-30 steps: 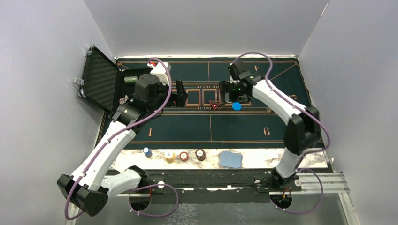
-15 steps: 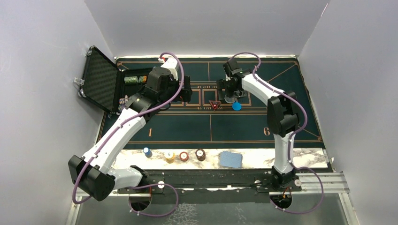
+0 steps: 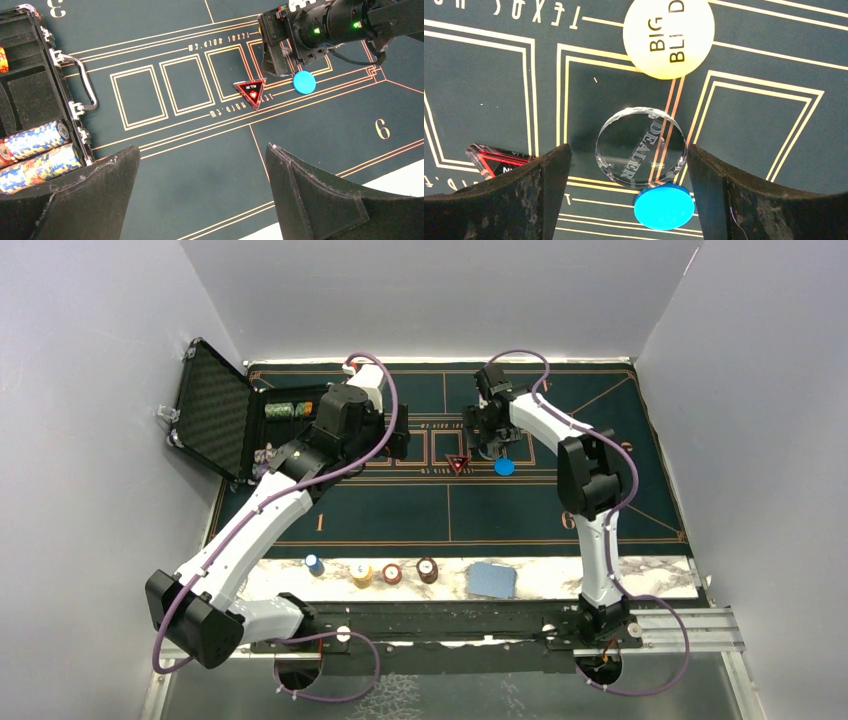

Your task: Distribute texas hold em gaming equipment

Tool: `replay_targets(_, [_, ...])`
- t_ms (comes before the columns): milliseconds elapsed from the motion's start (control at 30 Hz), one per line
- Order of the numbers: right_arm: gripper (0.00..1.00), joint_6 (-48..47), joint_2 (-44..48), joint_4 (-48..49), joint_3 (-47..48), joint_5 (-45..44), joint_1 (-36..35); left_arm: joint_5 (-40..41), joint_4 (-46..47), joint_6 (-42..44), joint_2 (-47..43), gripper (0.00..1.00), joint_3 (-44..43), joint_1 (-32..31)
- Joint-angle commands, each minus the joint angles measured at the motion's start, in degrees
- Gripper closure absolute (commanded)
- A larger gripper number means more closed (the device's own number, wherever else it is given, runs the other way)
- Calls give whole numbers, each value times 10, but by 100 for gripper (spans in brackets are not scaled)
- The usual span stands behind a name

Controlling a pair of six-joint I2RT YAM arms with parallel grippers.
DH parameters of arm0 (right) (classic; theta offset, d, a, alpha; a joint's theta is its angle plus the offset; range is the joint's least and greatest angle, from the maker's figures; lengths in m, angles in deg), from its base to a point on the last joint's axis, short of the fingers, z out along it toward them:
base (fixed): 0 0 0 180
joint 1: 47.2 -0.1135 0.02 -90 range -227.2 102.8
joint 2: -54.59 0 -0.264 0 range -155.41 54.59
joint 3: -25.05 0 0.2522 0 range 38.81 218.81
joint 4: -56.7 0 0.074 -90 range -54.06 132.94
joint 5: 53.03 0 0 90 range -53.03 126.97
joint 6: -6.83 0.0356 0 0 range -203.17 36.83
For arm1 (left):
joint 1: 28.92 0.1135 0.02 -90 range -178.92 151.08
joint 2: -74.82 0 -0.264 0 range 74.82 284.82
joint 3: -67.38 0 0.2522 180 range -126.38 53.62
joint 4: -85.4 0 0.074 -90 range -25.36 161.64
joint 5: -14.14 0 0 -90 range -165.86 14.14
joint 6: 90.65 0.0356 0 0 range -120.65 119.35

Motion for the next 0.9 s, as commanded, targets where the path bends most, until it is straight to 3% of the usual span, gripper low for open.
replay_targets(0, [14, -10, -28, 7, 8, -25, 4, 20, 13, 7, -16, 1, -11, -4])
replay_targets(300, [17, -7, -16, 13, -32, -26, 13, 23, 10, 8, -21, 1, -11, -5])
replay_targets(700, [38, -11, -2, 28, -50, -11, 16, 23, 3, 4, -29, 1, -14, -5])
replay_targets(867, [47, -16, 4, 10, -15, 2, 16, 21, 2, -2, -33, 1, -15, -4])
